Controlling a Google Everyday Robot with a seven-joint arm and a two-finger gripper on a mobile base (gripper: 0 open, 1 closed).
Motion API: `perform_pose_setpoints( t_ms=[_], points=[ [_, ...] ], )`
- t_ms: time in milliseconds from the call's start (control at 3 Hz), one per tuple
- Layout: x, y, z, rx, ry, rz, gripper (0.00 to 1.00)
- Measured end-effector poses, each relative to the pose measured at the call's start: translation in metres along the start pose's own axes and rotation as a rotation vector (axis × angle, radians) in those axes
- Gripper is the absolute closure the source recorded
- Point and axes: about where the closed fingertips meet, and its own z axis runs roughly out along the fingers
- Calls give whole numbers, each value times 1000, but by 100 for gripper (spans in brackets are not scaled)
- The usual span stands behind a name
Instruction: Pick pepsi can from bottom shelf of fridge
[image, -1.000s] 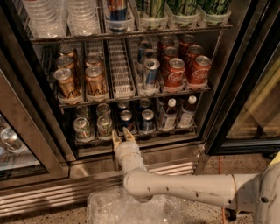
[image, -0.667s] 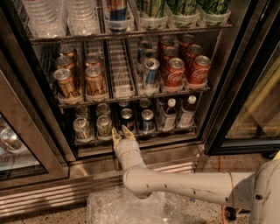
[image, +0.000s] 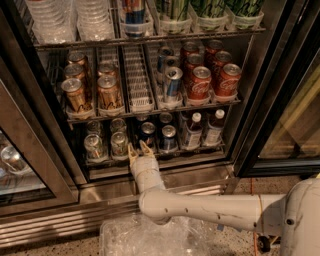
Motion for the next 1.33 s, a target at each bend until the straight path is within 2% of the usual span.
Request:
perform_pose_setpoints(
  t_ms=[667, 1000, 1333],
  points=[
    [-15, 6, -38, 70, -10, -36, 47],
    [-18, 13, -59, 70, 0, -29, 47],
    [-15, 15, -67, 76, 7, -30, 48]
  ],
)
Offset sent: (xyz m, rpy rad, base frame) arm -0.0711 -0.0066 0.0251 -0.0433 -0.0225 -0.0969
